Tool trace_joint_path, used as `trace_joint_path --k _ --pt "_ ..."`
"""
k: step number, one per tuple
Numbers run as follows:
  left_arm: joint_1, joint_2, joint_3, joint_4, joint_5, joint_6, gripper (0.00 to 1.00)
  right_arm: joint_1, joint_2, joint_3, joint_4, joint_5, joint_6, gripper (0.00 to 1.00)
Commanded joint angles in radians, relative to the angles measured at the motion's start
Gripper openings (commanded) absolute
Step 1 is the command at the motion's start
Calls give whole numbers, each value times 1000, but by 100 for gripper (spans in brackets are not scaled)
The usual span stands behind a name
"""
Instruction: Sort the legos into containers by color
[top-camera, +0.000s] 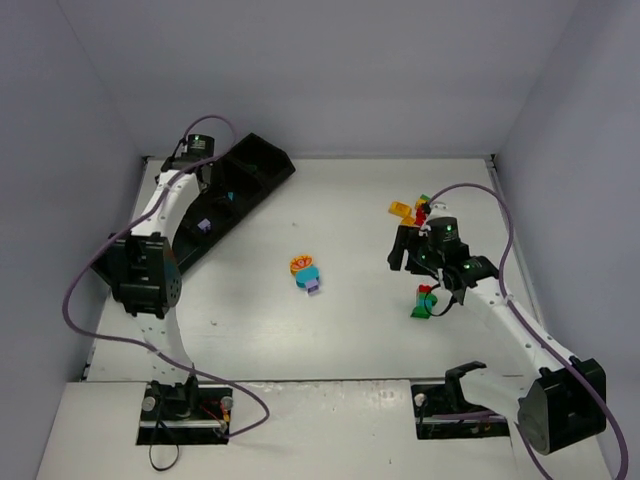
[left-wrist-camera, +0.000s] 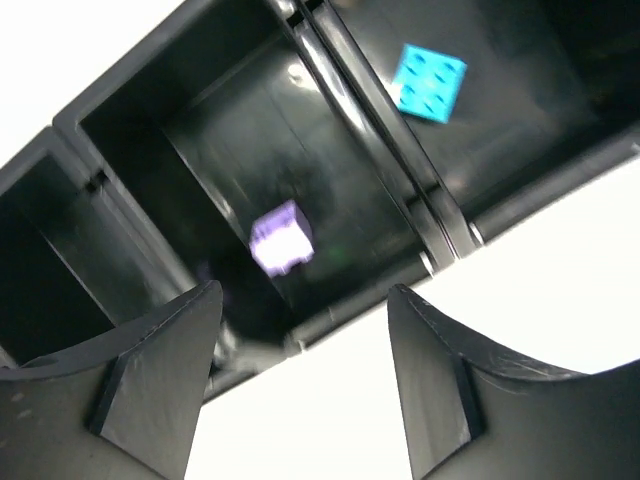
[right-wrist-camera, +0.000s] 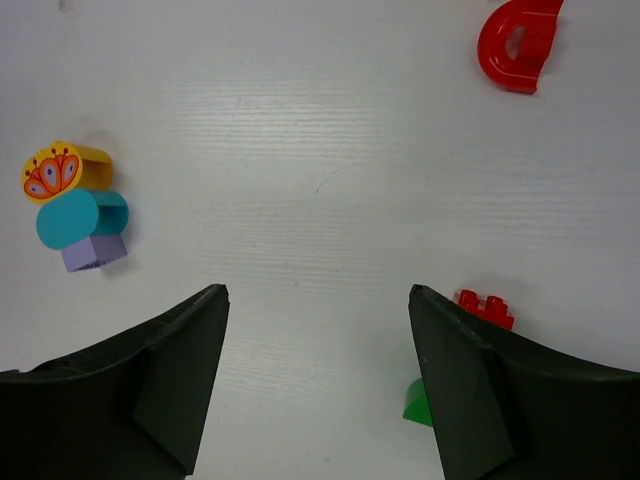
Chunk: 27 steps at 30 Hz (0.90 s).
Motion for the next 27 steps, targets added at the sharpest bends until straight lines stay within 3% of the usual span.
trace_joint_path --k 1,5,11,20,27 --pt "-11 -182 -29 3 76 -49 61 -22 44 81 63 95 19 69" --pt "-67 -334 -138 23 138 -80 63 -48 142 148 63 202 56 63" --pt "-156 -524 -335 62 195 -100 65 -85 321 245 77 325 84 66" --pt "-212 -751 -580 96 308 -123 65 -173 616 371 134 297 81 68" --pt "-212 -822 -652 74 319 -126 66 -213 774 424 214 225 27 69"
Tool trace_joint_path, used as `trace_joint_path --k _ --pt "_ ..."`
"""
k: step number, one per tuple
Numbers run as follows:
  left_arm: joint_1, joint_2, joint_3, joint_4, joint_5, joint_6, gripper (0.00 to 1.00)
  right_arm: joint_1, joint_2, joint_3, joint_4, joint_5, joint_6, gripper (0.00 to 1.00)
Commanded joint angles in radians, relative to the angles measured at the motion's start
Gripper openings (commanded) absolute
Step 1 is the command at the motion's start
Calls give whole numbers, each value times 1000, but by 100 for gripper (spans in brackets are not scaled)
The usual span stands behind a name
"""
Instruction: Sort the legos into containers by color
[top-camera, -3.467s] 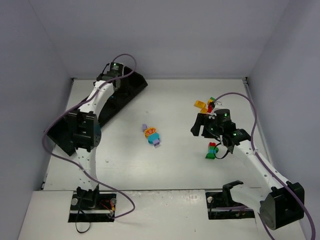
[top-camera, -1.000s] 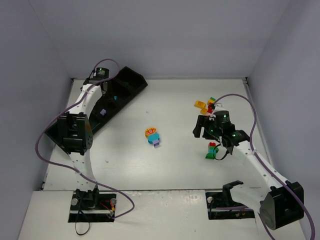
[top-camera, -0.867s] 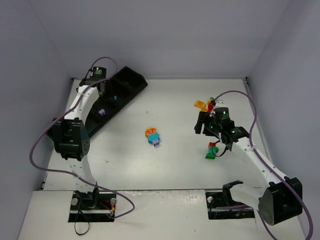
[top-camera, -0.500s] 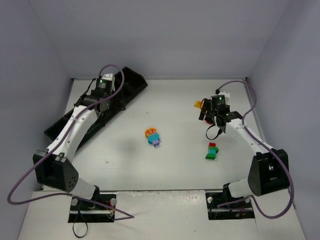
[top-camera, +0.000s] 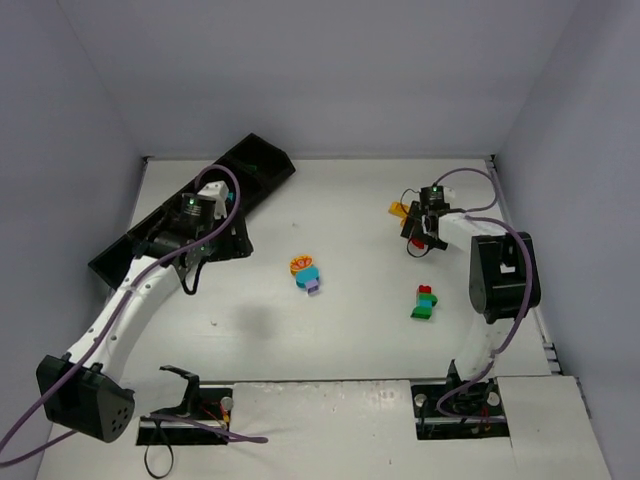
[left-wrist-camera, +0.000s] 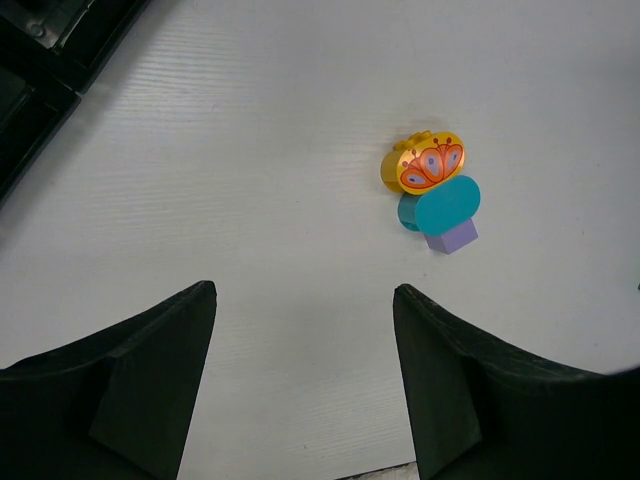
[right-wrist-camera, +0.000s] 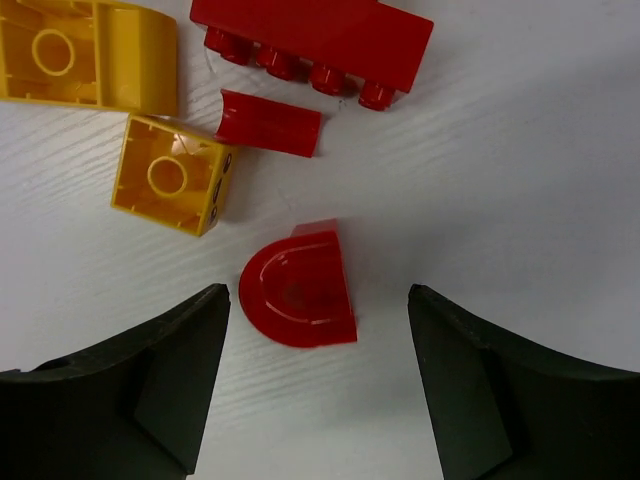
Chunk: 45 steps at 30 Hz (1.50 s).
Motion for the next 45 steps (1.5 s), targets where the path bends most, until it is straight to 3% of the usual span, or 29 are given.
trace_joint_path --k 1,8,11,14,17,22,25,26,31,34,40,45 --pt "-5 -38 2 26 16 -16 65 -16 35 59 88 -31 -53 69" --pt "-6 -66 -4 12 15 -20 65 -19 95 81 101 -75 -94 65" --pt "-5 -72 4 6 16 -17 65 -19 82 50 114 -114 -94 41" --pt "-6 -72 19 6 36 -14 65 -14 42 8 125 -123 -87 11" --pt "-6 -73 24 25 65 -20 65 -10 -7 -27 134 -158 -89 0" --pt "-8 -69 13 99 174 -51 65 19 -120 -83 154 -204 -69 0" --pt "-17 -64 -1 124 190 -66 65 35 -174 -108 156 -195 -71 7" --pt "-19 -63 -1 124 194 -69 65 35 -185 -113 156 -192 -78 0" --pt "-29 -61 -4 127 202 -82 65 47 -231 -125 150 -289 -86 0" --pt "-36 -64 -10 134 216 -86 65 81 -273 -137 153 -261 -75 0" --pt "-45 -64 -33 141 222 -103 65 102 -302 -150 73 -14 -87 43" --pt "-49 -66 -50 139 217 -103 65 104 -268 -151 32 -22 -89 50"
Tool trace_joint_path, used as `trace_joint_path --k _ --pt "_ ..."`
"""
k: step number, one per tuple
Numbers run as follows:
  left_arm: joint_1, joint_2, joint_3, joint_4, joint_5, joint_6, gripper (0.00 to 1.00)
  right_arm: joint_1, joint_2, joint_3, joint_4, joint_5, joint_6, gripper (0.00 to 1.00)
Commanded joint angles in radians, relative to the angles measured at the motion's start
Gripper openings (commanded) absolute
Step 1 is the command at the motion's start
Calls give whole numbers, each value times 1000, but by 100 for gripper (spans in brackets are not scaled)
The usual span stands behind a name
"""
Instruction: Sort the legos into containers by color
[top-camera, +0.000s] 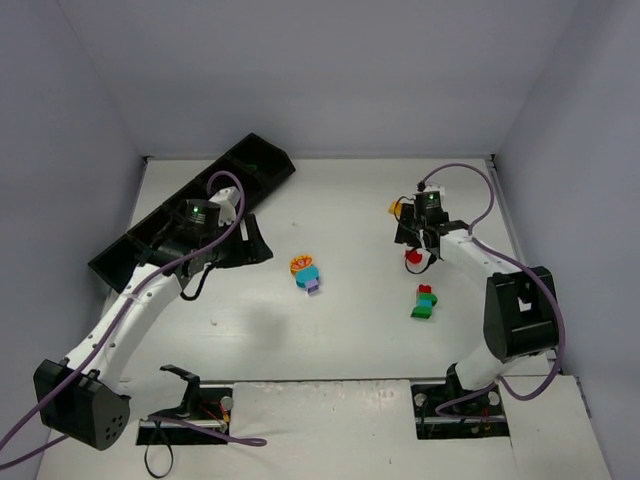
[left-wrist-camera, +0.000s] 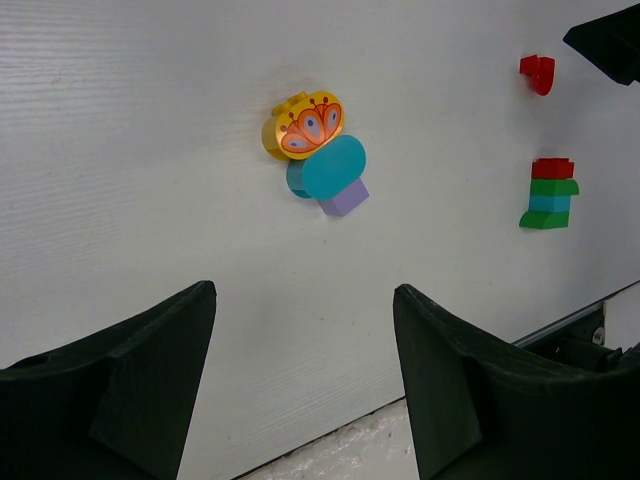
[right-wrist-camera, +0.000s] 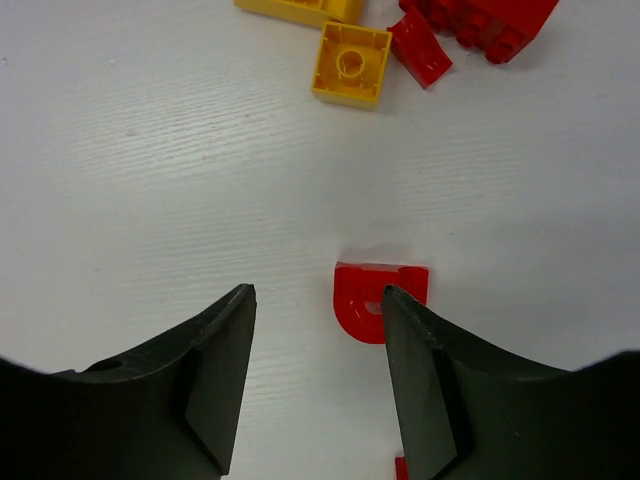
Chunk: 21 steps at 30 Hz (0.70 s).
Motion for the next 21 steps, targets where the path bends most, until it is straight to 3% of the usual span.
trace_joint_path --k 1,21 --pt "-4 -16 11 57 11 -14 65 1 3 4 -16 68 -1 50" --pt "-7 -19 -6 51 6 -10 65 27 193 87 -86 150 11 46"
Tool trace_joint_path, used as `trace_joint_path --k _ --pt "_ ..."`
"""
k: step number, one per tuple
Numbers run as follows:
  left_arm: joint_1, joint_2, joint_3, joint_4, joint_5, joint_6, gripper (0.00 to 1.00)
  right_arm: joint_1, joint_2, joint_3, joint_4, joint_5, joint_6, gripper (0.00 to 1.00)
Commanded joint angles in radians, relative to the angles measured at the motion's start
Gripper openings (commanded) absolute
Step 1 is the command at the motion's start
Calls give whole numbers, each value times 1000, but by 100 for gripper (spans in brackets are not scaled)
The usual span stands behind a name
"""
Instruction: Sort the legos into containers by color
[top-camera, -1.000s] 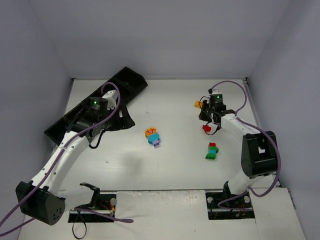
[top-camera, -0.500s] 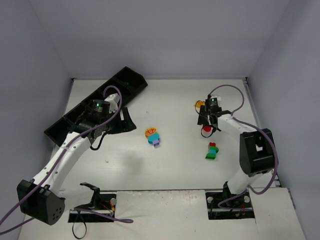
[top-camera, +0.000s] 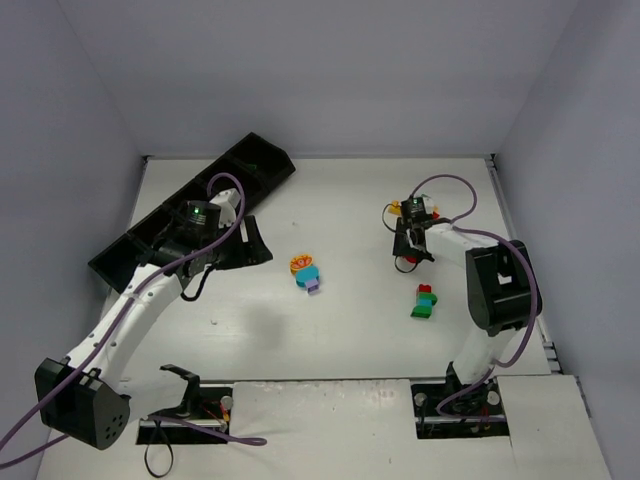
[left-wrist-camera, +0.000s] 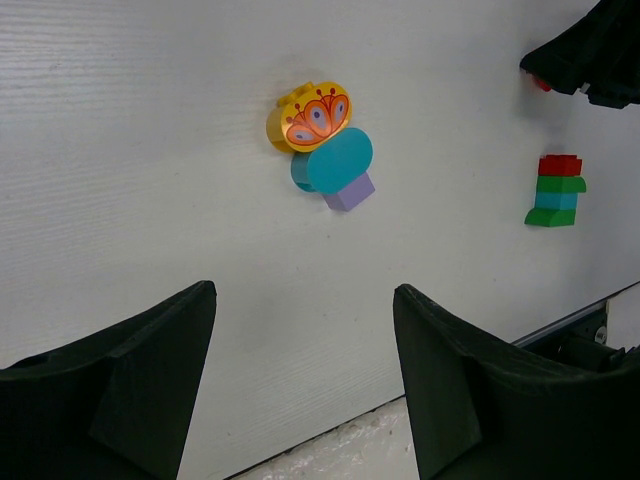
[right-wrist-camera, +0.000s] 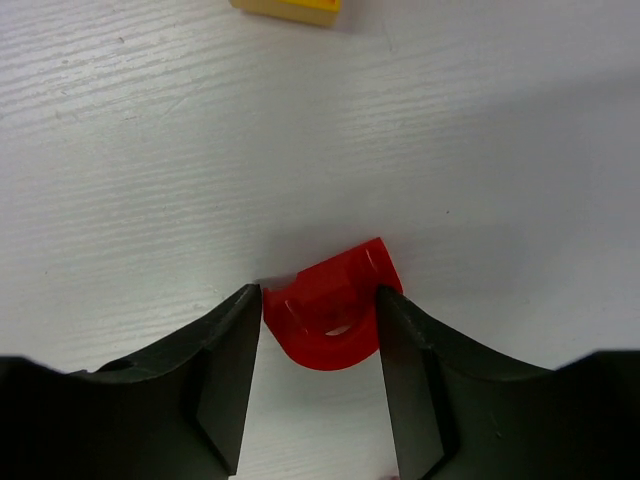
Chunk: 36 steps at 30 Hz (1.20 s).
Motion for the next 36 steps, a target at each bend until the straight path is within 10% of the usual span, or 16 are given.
trace_joint_path --k 1,12,27,36 --pt "-5 -19 15 50 7 -2 65 6 11 44 -1 50 6 45" --pt "-5 -15 18 72 35 -2 65 29 -79 49 17 -26 -41 0" --pt "-99 -7 -14 358 138 -10 65 27 -364 -40 310 -777 268 0" --pt "-260 -4 -19 519 -90 53 65 46 -476 -120 485 -766 687 0"
